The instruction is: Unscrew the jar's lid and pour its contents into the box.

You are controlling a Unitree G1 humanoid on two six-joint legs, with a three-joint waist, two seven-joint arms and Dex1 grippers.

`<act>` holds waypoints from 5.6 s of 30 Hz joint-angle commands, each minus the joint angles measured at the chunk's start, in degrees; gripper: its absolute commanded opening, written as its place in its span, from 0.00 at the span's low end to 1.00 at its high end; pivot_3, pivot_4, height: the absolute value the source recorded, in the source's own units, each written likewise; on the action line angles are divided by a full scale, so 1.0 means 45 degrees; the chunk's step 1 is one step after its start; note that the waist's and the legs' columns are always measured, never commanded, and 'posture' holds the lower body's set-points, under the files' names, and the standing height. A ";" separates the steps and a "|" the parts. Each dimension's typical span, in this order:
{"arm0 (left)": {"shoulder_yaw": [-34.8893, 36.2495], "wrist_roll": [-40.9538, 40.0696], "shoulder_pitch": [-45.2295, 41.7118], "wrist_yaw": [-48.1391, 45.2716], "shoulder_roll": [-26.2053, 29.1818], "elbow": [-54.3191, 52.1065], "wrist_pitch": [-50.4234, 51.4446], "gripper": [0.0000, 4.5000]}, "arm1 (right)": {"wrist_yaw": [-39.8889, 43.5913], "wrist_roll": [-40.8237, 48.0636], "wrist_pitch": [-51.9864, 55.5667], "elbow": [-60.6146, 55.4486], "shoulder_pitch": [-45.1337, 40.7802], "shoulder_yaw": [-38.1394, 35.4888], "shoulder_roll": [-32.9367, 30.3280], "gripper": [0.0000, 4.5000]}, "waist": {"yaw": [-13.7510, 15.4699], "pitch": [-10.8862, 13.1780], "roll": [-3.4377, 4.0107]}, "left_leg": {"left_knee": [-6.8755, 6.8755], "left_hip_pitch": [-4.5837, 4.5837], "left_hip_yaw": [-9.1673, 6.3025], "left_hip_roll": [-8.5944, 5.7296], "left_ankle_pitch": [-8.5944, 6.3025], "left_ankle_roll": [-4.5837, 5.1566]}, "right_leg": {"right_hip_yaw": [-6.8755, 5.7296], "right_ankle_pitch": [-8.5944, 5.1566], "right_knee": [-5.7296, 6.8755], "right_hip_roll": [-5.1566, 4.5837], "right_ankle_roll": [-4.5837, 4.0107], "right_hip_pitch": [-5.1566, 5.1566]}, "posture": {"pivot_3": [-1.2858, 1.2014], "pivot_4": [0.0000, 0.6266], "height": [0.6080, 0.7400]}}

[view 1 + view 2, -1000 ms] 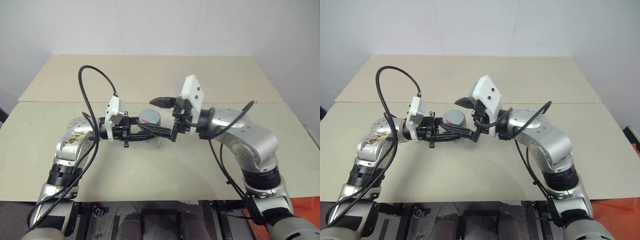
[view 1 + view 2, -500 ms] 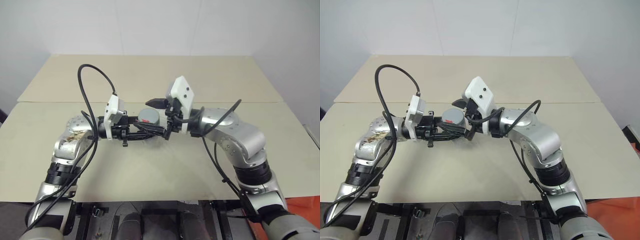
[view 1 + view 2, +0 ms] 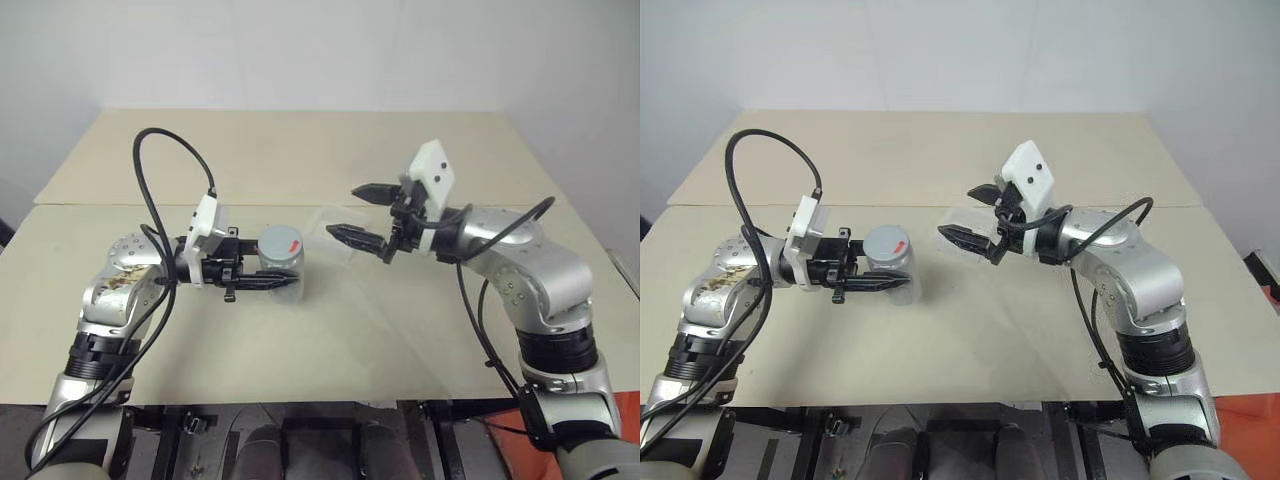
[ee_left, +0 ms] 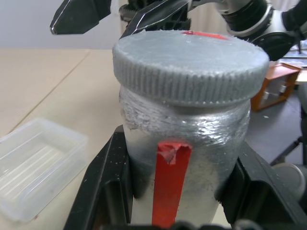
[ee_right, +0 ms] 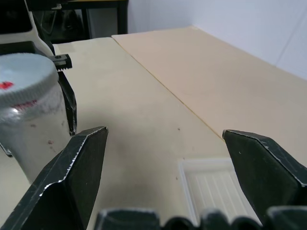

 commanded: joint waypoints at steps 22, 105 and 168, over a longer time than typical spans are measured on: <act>-0.0778 0.0762 -0.1921 -0.0276 -0.1497 0.1923 -0.0892 0.43 | -0.0280 -0.0026 -0.0416 -0.0389 -0.1785 0.1539 0.2062 0.99 | 0.0013 0.0000 0.0000 | 0.0005 -0.0004 -0.0004 -0.0005 0.0000 0.0000 | -0.0002 0.0000 0.0015 -0.0002 0.0001 -0.0001 | 0.52 0.24 1.00; -0.0100 0.0650 -0.1575 -0.0057 -0.0743 0.1630 -0.0626 0.43 | 0.0682 -0.0098 -0.1054 -0.0416 -0.0655 0.0092 0.0112 0.99 | 0.0037 0.0000 0.0000 | 0.0007 -0.0017 -0.0006 -0.0004 0.0001 0.0000 | -0.0007 0.0001 0.0011 -0.0003 0.0001 -0.0007 | 0.52 0.24 1.00; -0.0332 0.1363 -0.0869 -0.0183 -0.0282 0.1650 -0.1410 0.43 | -0.1458 0.2255 0.2528 0.1036 -0.2438 -0.2617 0.0513 0.61 | 0.0107 0.0000 0.0000 | 0.0005 -0.0018 -0.0007 -0.0005 0.0000 0.0000 | -0.0014 0.0001 0.0013 -0.0008 0.0001 -0.0005 | 0.52 0.24 1.00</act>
